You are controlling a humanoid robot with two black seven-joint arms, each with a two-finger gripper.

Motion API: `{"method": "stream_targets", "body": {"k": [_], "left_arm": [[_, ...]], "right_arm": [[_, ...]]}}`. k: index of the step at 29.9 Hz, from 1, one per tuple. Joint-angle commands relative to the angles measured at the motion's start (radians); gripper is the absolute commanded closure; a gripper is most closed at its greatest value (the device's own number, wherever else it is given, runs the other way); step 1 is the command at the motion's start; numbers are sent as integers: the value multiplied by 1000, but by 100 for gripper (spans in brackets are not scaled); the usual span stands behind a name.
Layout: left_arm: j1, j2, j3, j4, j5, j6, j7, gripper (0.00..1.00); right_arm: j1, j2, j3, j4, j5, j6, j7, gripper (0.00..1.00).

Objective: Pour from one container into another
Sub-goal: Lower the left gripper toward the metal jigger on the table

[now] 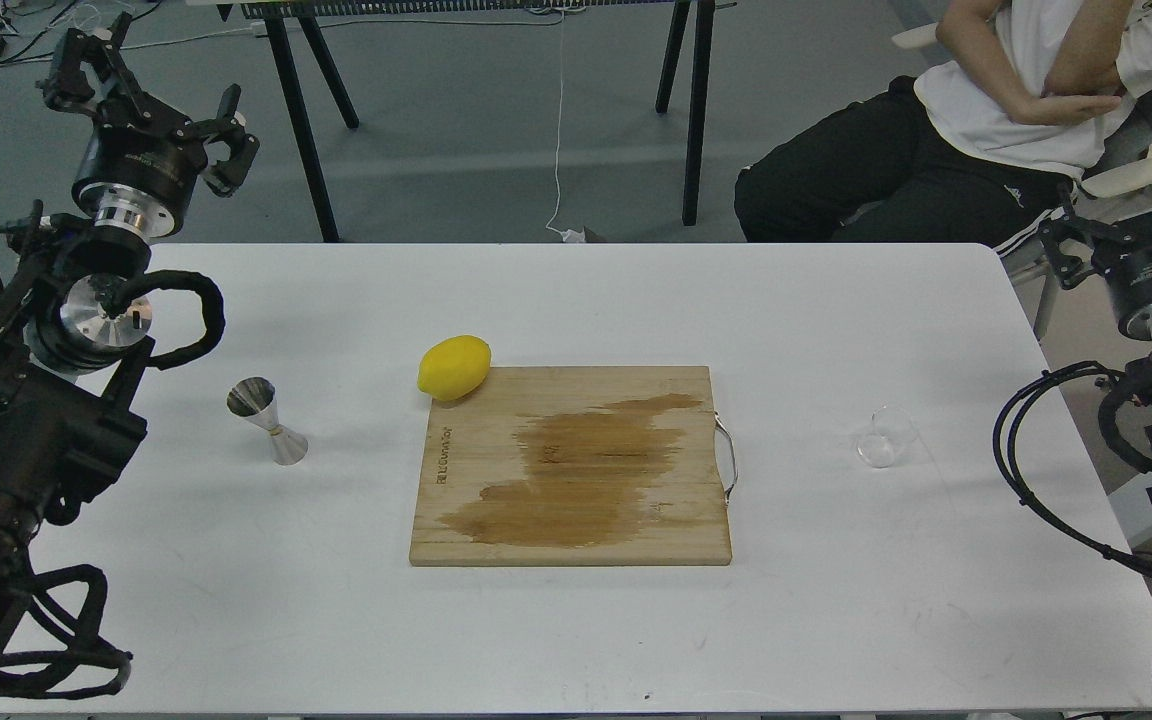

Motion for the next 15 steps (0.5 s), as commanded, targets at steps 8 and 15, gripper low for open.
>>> {"method": "stream_targets", "body": {"k": [8,15], "left_arm": [[72,26,19,-154,-6,23,15,0],[337,265,91,-677,59,91,30,1]], "right_arm": [[-5,4,0,2,-1,0,10,0],[-19,4,0,3,-1,0,10,0]]}}
